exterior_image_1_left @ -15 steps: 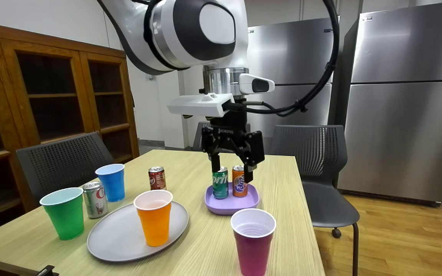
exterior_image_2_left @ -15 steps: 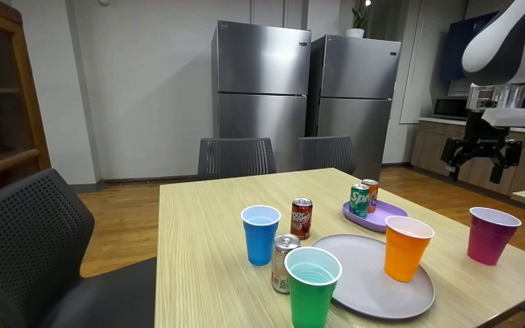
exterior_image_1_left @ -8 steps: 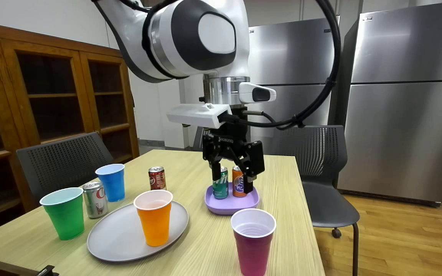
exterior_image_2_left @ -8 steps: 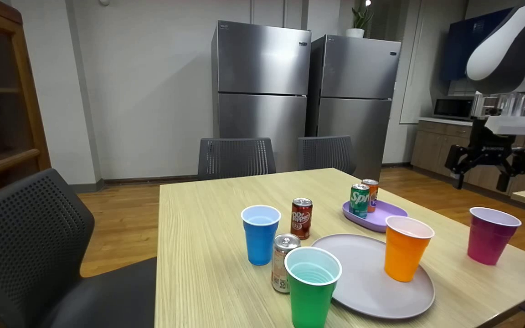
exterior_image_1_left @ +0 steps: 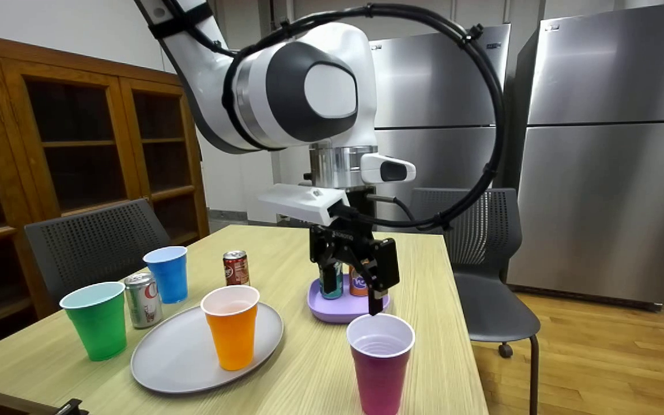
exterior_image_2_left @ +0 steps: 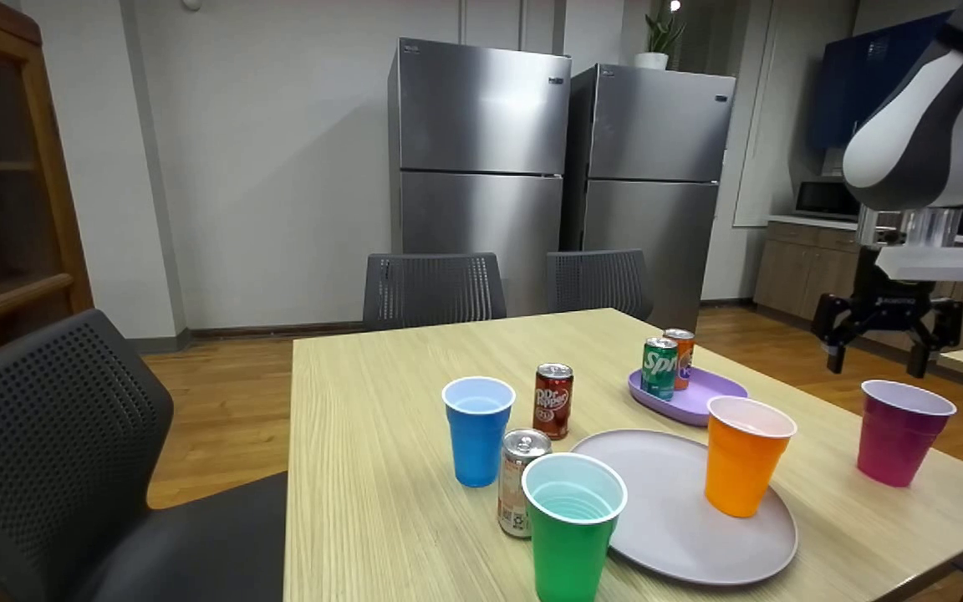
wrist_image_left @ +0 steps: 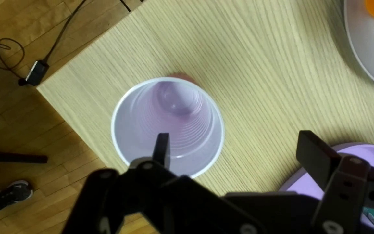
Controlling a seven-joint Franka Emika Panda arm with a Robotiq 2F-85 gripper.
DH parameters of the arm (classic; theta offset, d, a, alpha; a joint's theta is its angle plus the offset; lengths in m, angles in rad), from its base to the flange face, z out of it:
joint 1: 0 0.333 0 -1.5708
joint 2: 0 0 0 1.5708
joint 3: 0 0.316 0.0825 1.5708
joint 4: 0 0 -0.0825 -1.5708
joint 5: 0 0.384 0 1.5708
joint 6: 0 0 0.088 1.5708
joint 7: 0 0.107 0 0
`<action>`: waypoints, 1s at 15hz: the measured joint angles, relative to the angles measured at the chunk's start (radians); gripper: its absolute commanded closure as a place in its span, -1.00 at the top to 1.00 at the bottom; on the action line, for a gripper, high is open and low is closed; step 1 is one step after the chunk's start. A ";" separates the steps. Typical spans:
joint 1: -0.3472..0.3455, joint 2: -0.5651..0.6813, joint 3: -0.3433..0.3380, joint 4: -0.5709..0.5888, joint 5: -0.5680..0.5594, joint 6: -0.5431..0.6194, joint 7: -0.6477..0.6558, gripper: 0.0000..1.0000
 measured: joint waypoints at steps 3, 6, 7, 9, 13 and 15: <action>0.000 0.057 0.000 0.021 0.000 0.021 0.015 1.00; 0.000 0.112 0.000 0.056 0.000 0.027 0.027 1.00; 0.001 0.128 0.000 0.068 0.000 0.027 0.030 0.99; 0.002 0.158 -0.001 0.091 0.000 0.027 0.032 0.45; 0.006 0.201 -0.004 0.122 0.000 0.027 0.032 -0.16; 0.010 0.213 -0.008 0.130 0.000 0.027 0.032 -0.47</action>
